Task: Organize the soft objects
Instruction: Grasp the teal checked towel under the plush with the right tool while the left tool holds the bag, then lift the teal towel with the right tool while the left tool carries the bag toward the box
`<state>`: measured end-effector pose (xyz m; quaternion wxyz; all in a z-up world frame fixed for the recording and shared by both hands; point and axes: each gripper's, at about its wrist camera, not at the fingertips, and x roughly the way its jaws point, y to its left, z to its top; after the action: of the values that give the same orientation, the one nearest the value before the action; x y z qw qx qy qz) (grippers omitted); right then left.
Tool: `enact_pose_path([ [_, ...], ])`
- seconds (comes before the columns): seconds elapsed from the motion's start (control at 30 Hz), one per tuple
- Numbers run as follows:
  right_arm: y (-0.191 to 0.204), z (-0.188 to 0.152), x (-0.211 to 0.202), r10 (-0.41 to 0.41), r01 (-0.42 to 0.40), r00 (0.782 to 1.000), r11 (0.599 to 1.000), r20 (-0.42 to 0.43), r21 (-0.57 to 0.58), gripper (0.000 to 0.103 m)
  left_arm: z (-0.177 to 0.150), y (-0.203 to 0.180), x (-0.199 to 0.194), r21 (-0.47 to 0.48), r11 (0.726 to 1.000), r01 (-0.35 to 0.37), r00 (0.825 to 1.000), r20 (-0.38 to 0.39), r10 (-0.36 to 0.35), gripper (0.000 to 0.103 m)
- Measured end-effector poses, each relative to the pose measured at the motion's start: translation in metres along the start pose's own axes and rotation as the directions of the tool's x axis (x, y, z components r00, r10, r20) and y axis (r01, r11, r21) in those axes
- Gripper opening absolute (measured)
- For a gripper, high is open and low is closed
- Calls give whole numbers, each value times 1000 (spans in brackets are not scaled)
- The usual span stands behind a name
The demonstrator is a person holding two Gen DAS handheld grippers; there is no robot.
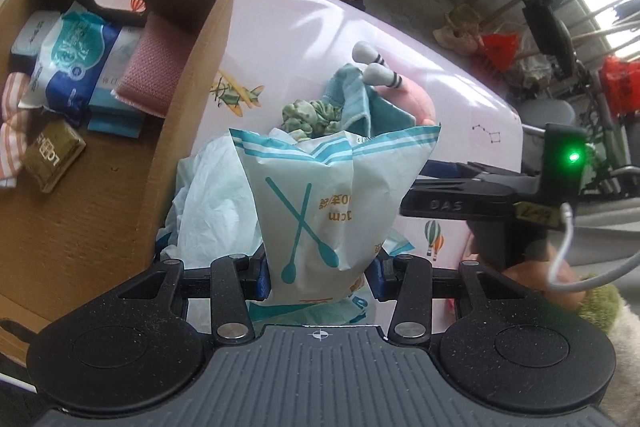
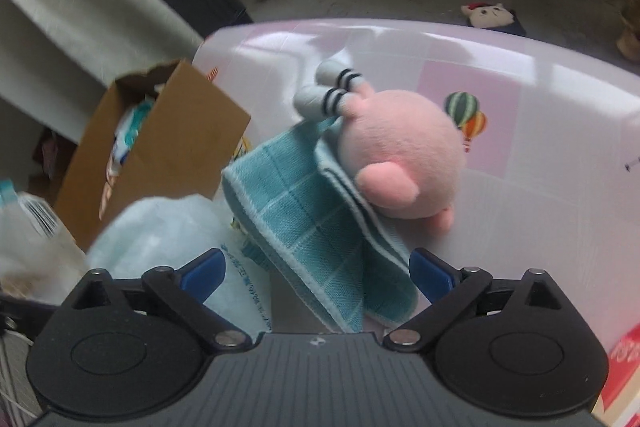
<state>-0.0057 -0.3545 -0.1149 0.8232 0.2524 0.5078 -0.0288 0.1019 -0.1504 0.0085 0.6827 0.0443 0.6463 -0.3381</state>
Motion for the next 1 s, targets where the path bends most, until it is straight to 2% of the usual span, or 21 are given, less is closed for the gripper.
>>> enact_pose_path([
  [0.1, 6, 1, 12, -41, 41, 999, 999, -16, -25, 80, 2, 5, 2, -10, 1000, 16, 1000, -7, -16, 43],
  [0.3, -1, 4, 32, -67, 68, 997, 997, -29, 30, 80, 4, 9, 5, -10, 1000, 29, 999, -15, -29, 43],
  [0.47, 7, -2, 44, -146, 146, 989, 989, -32, -14, 77, 5, 10, 5, -11, 1000, 28, 999, -17, -28, 43],
  [0.53, 4, -3, 48, -173, 173, 984, 985, -39, -4, 61, 4, 11, 6, -13, 1000, 27, 999, -19, -27, 43],
  [0.57, 3, -4, 48, -185, 185, 982, 983, -36, 2, 59, 4, 12, 6, -14, 1000, 26, 999, -19, -26, 43],
  [0.7, -2, -5, 44, -215, 216, 976, 976, -32, -1, 37, 3, 10, 8, -15, 1000, 20, 1000, -17, -21, 43],
  [0.77, -5, -6, 41, -220, 221, 975, 975, -38, 5, 16, 3, 9, 9, -13, 1000, 15, 1000, -16, -15, 43],
  [0.8, -9, -6, 38, -210, 211, 976, 977, -49, 24, 1, 2, 7, 9, -11, 1000, 12, 1000, -15, -12, 43],
  [0.9, -24, -10, 25, -138, 146, 988, 982, -67, 123, 0, 3, 2, 9, -6, 1000, 7, 1000, -12, -7, 42],
  [1.0, -31, -17, 3, -78, 86, 996, 975, -47, 206, 0, 3, -1, 9, 2, 1000, 2, 1000, -6, -2, 42],
])
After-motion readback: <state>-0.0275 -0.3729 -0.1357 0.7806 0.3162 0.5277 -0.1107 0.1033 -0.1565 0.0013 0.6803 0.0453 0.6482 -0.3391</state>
